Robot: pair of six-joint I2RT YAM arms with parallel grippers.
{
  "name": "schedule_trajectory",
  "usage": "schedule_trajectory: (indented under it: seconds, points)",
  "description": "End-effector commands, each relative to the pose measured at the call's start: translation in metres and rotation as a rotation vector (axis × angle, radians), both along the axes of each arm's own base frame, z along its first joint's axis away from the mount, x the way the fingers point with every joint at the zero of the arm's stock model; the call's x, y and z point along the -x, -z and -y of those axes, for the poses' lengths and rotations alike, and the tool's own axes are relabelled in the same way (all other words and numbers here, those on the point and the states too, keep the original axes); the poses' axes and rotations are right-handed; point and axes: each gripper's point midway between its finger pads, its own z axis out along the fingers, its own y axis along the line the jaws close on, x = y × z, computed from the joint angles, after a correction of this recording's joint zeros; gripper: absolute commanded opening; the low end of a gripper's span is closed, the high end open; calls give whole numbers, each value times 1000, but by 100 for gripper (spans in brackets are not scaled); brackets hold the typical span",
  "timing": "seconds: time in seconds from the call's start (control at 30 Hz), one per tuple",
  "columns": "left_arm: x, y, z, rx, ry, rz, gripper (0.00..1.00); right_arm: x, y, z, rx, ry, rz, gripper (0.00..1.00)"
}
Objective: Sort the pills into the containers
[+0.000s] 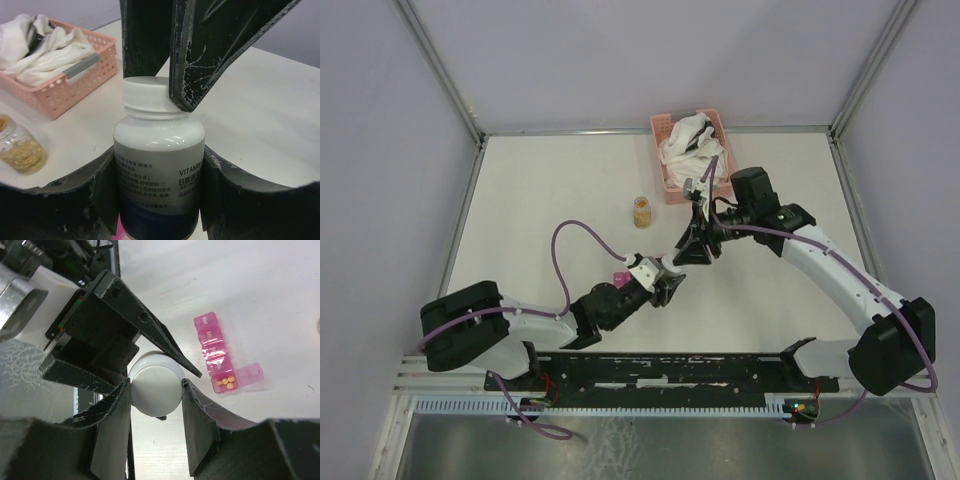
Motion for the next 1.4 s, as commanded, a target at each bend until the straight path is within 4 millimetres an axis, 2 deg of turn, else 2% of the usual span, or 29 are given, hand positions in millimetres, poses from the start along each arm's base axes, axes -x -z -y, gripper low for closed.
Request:
schedule_trajectory:
  seconds: [0.0, 0.17, 0.27, 0.4, 0.57, 0.77, 0.8, 0.83, 1.1, 1.2, 1.37]
  points:
    - [-31, -108, -15, 323, -196, 132, 3, -12, 13, -8, 65, 170, -73, 23]
    - [-41, -99, -14, 261, -250, 134, 3, -21, 23, -9, 132, 311, -148, 23]
    - [-48, -87, -9, 193, -276, 130, 3, -23, 33, -6, 219, 383, -196, 24]
    - [-52, -74, -4, 157, -290, 123, 3, -25, 33, -7, 227, 424, -240, 40]
    - [-49, -62, 0, 146, -261, 108, 3, -14, -2, -22, 87, 346, -240, 67]
    - [-35, -48, -2, 136, -183, 79, 3, -23, -40, -15, -6, 303, -170, 89]
    - [-32, -47, -2, 135, -169, 76, 3, -22, -47, -14, -24, 281, -155, 99]
    - [-28, -45, -2, 134, -148, 73, 3, -20, -54, -13, -37, 259, -140, 100]
    - [-4, -41, 5, 121, 4, 42, 3, 5, -99, -3, -93, 48, 32, 100]
    - [13, -46, 11, 119, 112, 52, 3, 14, -93, 7, -61, -66, 172, 100]
    - [49, -48, 16, 107, 321, 66, 3, 75, -80, 38, -111, -602, 544, 100]
